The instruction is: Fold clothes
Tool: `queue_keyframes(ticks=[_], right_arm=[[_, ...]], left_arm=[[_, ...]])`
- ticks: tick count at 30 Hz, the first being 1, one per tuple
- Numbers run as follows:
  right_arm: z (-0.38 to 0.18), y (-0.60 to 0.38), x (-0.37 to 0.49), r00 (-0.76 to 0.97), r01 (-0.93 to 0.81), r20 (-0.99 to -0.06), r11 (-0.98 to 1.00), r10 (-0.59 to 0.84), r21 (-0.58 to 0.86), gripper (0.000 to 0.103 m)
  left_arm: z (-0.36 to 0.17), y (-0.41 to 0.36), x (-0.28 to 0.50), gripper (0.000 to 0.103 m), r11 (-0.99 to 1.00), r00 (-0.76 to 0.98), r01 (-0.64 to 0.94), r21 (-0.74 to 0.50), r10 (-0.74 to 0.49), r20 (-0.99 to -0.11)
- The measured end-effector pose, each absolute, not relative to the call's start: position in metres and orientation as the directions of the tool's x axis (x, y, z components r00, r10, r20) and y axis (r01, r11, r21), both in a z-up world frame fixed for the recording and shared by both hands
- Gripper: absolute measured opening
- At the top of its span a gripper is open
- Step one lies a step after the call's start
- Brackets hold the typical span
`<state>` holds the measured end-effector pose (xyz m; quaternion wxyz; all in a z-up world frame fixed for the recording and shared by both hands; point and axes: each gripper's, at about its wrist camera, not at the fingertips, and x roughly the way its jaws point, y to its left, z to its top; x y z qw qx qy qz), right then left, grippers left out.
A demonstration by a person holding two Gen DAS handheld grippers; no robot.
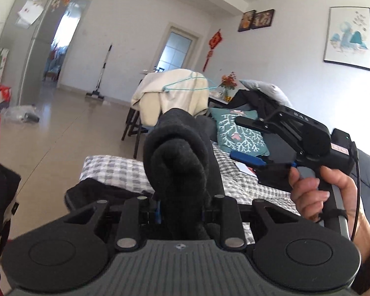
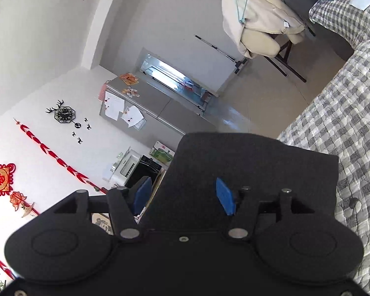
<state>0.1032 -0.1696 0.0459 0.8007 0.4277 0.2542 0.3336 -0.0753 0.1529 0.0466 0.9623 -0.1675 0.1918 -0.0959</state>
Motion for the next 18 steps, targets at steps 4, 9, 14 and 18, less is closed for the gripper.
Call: queue_keyframes(ticks=[4,9,14,18], right_arm=[[0.029,-0.153,0.107,0.644,-0.287,-0.225,0.503,0.732,0.815,0.06],[0.009,-0.12,0.102,0.62,-0.295,-0.369,0.641,0.693,0.709,0.06],[-0.006,-0.089,0.086,0.641,-0.359,-0.458,0.767,0.616,0.531,0.06],[0.01,-0.094,0.073,0.647,-0.346,-0.458,0.77,0.61,0.536,0.063]], left_arm=[[0.032,0.193,-0.065,0.034,0.891,0.851,0.016,-0.453,-0.25,-0.461],[0.046,0.215,-0.072,0.063,0.917,0.827,0.039,-0.397,-0.252,-0.502],[0.075,0.224,-0.097,0.082,0.979,0.9,0.048,-0.197,-0.128,-0.416],[0.075,0.229,-0.068,0.082,0.983,0.869,0.106,-0.15,-0.165,-0.467]])
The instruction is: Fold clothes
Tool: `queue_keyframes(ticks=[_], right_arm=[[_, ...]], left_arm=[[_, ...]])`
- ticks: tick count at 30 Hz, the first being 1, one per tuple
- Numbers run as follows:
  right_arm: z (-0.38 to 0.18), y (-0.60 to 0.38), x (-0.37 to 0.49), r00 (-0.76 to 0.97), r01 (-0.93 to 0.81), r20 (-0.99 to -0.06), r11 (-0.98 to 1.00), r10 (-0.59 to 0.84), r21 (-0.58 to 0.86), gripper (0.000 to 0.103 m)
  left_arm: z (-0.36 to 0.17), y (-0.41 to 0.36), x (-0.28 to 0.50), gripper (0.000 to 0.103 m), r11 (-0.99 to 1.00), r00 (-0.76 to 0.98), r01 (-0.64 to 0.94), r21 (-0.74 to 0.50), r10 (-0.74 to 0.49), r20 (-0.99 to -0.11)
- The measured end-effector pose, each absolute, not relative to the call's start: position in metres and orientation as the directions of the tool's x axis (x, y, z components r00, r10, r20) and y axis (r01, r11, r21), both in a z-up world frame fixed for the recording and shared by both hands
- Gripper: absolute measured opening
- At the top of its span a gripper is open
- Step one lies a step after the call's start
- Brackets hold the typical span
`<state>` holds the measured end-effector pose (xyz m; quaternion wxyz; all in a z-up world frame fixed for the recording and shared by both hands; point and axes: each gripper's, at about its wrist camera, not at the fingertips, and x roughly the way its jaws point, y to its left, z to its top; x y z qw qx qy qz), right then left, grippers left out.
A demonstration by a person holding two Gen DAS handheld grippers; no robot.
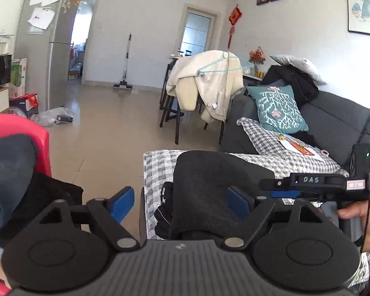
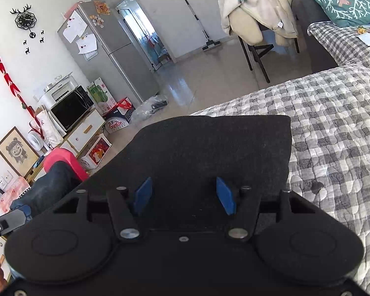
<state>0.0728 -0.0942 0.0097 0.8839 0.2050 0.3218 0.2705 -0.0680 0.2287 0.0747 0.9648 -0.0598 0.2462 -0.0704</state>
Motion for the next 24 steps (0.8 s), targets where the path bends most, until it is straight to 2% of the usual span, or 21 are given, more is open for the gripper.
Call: queue_keyframes(ticks=[2,6,9,11,12,14,15,17,19,20,21,24], right_arm=[[0.012,-0.102,0.072,0.661,-0.315,-0.451,0.768,0.599,0.558,0.067],[0.004,-0.121,0.084,0.683,-0.213,-0.465,0.763,0.563,0.611,0.068],[-0.008,-0.13,0.089,0.667,-0.157,-0.481,0.738,0.569,0.656,0.068],[-0.014,-0.138,0.094,0.66,-0.135,-0.484,0.724,0.575,0.676,0.068],[-0.017,-0.141,0.096,0.655,-0.126,-0.485,0.717,0.579,0.686,0.068],[-0.021,-0.147,0.1,0.643,-0.11,-0.488,0.702,0.59,0.704,0.068],[-0.023,-0.15,0.102,0.637,-0.102,-0.49,0.696,0.594,0.711,0.068],[-0.027,-0.152,0.106,0.634,-0.085,-0.499,0.694,0.591,0.715,0.068],[-0.03,-0.154,0.109,0.636,-0.071,-0.506,0.697,0.583,0.714,0.068],[-0.031,-0.155,0.11,0.637,-0.068,-0.507,0.697,0.581,0.714,0.068],[-0.031,-0.155,0.111,0.639,-0.066,-0.505,0.694,0.581,0.717,0.068],[-0.031,-0.156,0.111,0.647,-0.061,-0.498,0.691,0.577,0.721,0.068]], left_arm=[[0.067,0.236,-0.029,0.081,0.971,0.835,0.112,-0.21,-0.207,-0.51],[0.043,0.268,0.05,0.076,0.853,0.702,0.135,-0.504,-0.441,-0.559],[0.028,0.275,0.094,0.073,0.814,0.648,0.118,-0.568,-0.497,-0.578],[0.018,0.274,0.118,0.058,0.806,0.619,0.11,-0.581,-0.513,-0.595],[0.015,0.269,0.128,0.039,0.811,0.609,0.112,-0.574,-0.513,-0.605],[0.01,0.257,0.149,0.032,0.825,0.594,0.121,-0.552,-0.506,-0.625],[0.013,0.253,0.15,0.024,0.833,0.607,0.158,-0.531,-0.506,-0.613],[0.023,0.244,0.144,0.022,0.837,0.649,0.261,-0.481,-0.521,-0.555],[0.033,0.235,0.148,0.022,0.806,0.693,0.379,-0.455,-0.573,-0.437],[0.033,0.234,0.149,0.022,0.805,0.699,0.394,-0.444,-0.576,-0.424],[0.032,0.234,0.15,0.022,0.809,0.702,0.398,-0.433,-0.572,-0.424],[0.009,0.221,0.16,0.026,0.894,0.687,0.348,-0.283,-0.448,-0.572]])
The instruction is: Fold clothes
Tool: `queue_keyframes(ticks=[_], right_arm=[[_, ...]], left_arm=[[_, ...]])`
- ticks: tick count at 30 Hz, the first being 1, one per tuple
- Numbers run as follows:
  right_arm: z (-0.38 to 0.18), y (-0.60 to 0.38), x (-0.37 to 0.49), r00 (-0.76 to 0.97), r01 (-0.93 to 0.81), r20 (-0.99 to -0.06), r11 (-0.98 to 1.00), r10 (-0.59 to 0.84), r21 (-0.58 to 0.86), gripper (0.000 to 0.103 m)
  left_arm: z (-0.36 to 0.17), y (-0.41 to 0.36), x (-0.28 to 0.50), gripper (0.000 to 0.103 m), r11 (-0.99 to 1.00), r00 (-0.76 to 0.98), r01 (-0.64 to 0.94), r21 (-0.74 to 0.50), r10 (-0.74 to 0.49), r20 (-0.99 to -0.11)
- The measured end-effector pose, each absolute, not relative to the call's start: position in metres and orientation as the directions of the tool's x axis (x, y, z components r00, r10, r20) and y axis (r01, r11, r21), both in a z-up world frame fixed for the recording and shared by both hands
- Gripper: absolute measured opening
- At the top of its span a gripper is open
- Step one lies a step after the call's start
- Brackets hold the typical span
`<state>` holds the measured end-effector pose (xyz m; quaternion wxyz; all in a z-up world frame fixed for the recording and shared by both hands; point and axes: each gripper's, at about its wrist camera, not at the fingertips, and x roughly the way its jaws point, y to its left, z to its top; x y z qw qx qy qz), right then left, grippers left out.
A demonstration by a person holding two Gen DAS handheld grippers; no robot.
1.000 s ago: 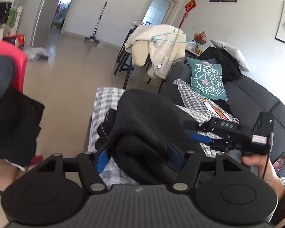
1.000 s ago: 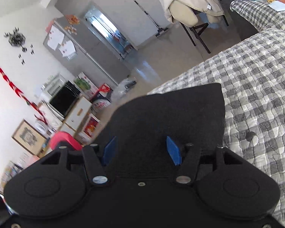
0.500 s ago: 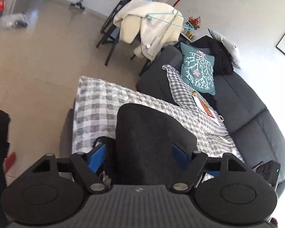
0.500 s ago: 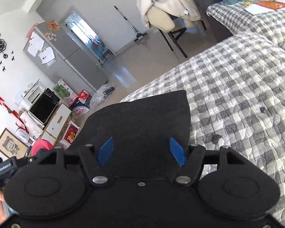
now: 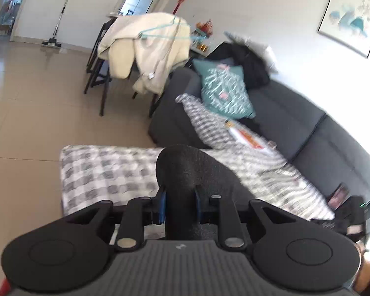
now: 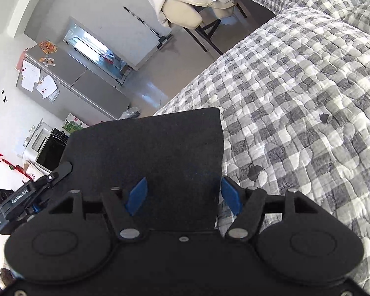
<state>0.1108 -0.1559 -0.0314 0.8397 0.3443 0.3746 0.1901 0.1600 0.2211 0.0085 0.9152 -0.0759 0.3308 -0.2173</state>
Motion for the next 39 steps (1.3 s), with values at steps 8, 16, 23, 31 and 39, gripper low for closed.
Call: queue_keyframes(ticks=[8,16,23,31,39], right_arm=[[-0.031,-0.147,0.103,0.626,-0.06,-0.517,0.697,0.584,0.715,0.069],[-0.031,-0.156,0.083,0.547,-0.015,-0.531,0.642,0.647,0.767,0.071],[-0.037,-0.143,0.071,0.477,-0.045,-0.535,0.627,0.697,0.778,0.075],[-0.019,-0.172,0.071,0.523,-0.07,-0.424,0.533,0.739,0.843,0.04],[0.014,-0.24,0.07,0.563,-0.077,-0.426,0.558,0.708,0.826,0.039]], left_arm=[[0.011,0.24,0.135,0.066,0.94,0.707,0.205,-0.273,-0.336,-0.623],[0.0,0.267,0.077,0.084,0.865,0.578,0.164,-0.475,-0.474,-0.665],[-0.026,0.275,0.064,0.088,0.79,0.592,0.03,-0.612,-0.507,-0.626],[0.018,0.247,0.032,0.042,0.827,0.701,0.02,-0.562,-0.412,-0.581],[0.035,0.172,0.012,0.042,0.842,0.696,0.127,-0.524,-0.452,-0.558]])
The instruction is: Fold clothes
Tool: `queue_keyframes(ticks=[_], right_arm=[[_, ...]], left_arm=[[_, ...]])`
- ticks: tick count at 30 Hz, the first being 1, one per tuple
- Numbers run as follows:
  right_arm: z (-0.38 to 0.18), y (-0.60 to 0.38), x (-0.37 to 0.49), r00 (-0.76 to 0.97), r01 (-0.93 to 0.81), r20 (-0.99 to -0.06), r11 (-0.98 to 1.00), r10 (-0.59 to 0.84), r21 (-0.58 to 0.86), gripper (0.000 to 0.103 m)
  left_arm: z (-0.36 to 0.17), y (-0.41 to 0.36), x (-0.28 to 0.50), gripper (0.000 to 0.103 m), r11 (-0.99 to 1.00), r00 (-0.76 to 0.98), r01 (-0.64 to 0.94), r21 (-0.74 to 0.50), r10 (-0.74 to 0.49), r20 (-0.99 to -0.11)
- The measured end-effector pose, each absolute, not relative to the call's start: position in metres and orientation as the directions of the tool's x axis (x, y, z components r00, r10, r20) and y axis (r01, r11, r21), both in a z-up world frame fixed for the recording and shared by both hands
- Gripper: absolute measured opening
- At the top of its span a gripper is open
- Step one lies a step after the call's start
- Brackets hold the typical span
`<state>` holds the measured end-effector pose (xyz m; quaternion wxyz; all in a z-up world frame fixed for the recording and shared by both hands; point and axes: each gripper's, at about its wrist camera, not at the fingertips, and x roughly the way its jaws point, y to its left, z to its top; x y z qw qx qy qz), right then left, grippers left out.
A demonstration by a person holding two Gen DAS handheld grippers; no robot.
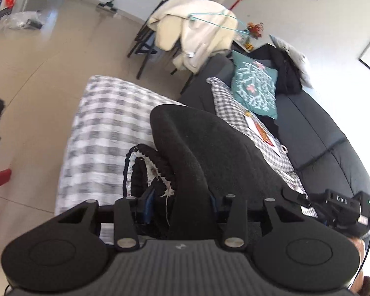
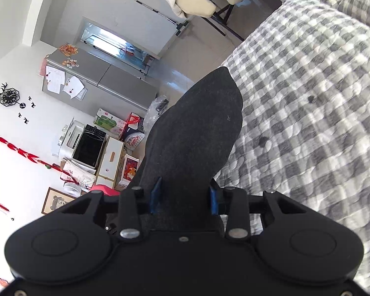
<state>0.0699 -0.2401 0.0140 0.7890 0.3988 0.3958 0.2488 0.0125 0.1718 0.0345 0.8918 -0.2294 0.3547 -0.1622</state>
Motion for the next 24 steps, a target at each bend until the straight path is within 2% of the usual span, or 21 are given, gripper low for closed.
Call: queue_keyframes(ticks=[3,6,9,11,14,16,19,24], right_arm=[[0.015,-0.278,0.071,0.551,-0.036,-0.472,0.584,0.688,0.811,0.041],[-0.001,-0.304,0.071,0.547,0.042,-0.529,0.61,0.649,0.791,0.044],[-0.022,-0.307,0.068,0.534,0.099,-0.583,0.639,0.613,0.763,0.052],[-0.028,-0.302,0.063,0.543,0.1,-0.596,0.66,0.591,0.745,0.058],[-0.015,-0.295,0.05,0.58,0.058,-0.607,0.716,0.543,0.695,0.061],[0.004,-0.29,0.035,0.625,0.011,-0.613,0.78,0.483,0.626,0.064],[0.029,-0.278,0.014,0.688,-0.056,-0.588,0.839,0.425,0.541,0.069],[0.036,-0.258,-0.002,0.659,-0.149,-0.557,0.813,0.506,0.563,0.069]], left_arm=[[0.029,0.133,0.013,0.044,0.852,0.673,0.193,-0.486,-0.476,-0.567],[0.024,0.105,0.015,0.05,0.877,0.665,0.248,-0.413,-0.464,-0.586],[0.02,0.087,0.018,0.061,0.9,0.67,0.293,-0.323,-0.434,-0.602],[0.025,0.086,0.018,0.062,0.906,0.669,0.292,-0.306,-0.422,-0.611],[0.036,0.096,0.009,0.065,0.904,0.682,0.29,-0.314,-0.426,-0.594],[0.046,0.105,-0.003,0.078,0.895,0.686,0.308,-0.323,-0.445,-0.576],[0.054,0.115,-0.015,0.078,0.857,0.642,0.359,-0.37,-0.514,-0.569],[0.039,0.116,-0.012,0.078,0.771,0.486,0.351,-0.531,-0.635,-0.601]])
